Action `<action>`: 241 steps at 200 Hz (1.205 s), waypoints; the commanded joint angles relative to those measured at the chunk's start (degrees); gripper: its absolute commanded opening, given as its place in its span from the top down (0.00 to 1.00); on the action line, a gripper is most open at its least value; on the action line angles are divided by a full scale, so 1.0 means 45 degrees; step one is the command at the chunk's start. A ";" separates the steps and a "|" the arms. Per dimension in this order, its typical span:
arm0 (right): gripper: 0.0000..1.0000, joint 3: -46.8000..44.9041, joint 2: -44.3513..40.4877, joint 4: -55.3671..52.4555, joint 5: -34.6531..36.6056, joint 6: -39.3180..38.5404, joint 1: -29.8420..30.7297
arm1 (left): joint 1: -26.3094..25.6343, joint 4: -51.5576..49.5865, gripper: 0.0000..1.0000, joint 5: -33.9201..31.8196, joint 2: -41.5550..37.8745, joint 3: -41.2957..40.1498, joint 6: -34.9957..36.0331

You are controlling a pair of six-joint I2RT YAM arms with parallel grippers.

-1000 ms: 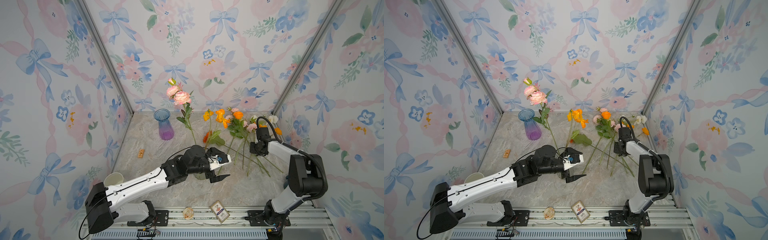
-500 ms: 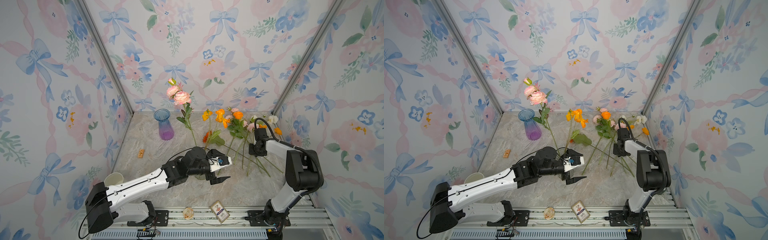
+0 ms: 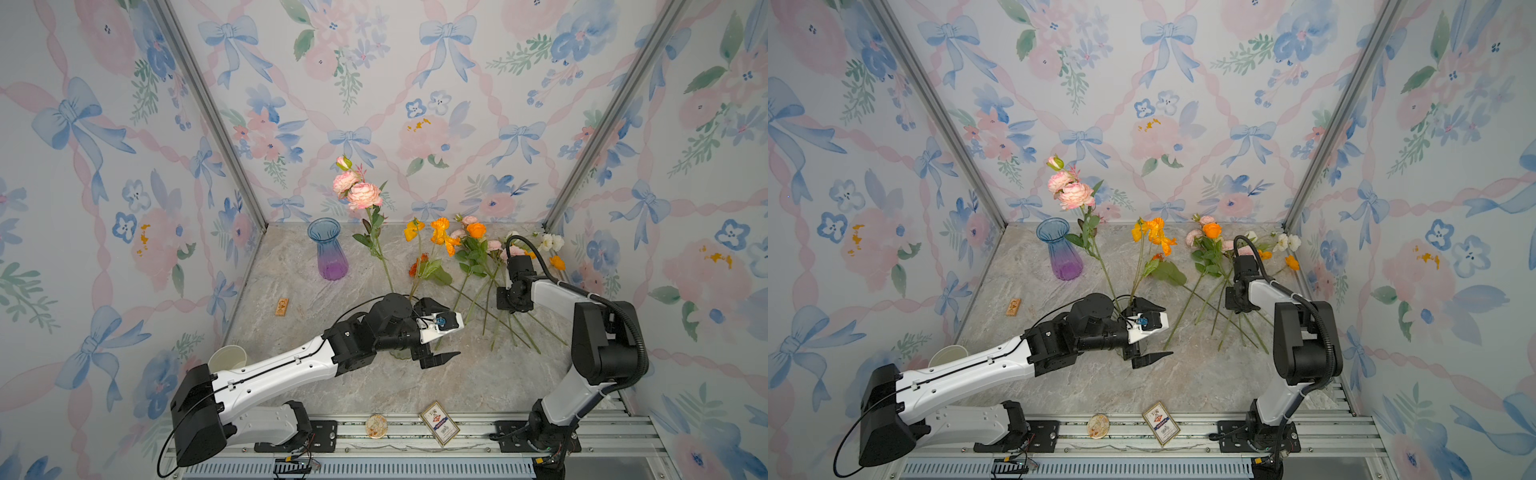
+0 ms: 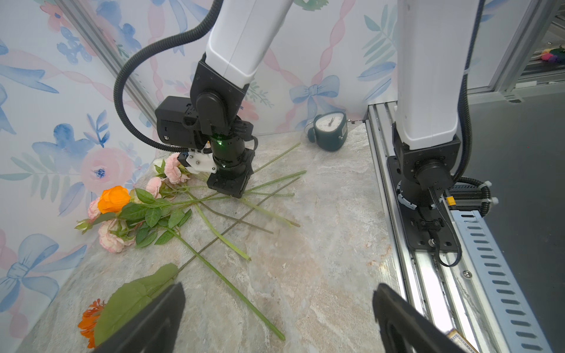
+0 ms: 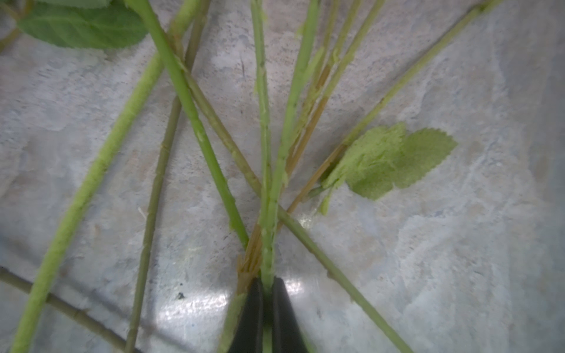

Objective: Arrange flowers in a vase
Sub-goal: Pick up the flower from the flowers.

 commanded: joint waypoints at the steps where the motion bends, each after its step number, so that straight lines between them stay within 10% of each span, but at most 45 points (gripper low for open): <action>1: 0.99 0.0567 -0.0639 -0.0711 -0.0075 -0.0241 0.0244 | -0.0071 0.0164 0.02 -0.0076 -0.0228 -0.0163 0.0009; 241: 1.00 -0.1347 -0.9618 0.3422 -0.1538 0.1546 0.1897 | 0.0008 0.0146 0.02 -0.0688 -0.2752 -0.0632 0.0773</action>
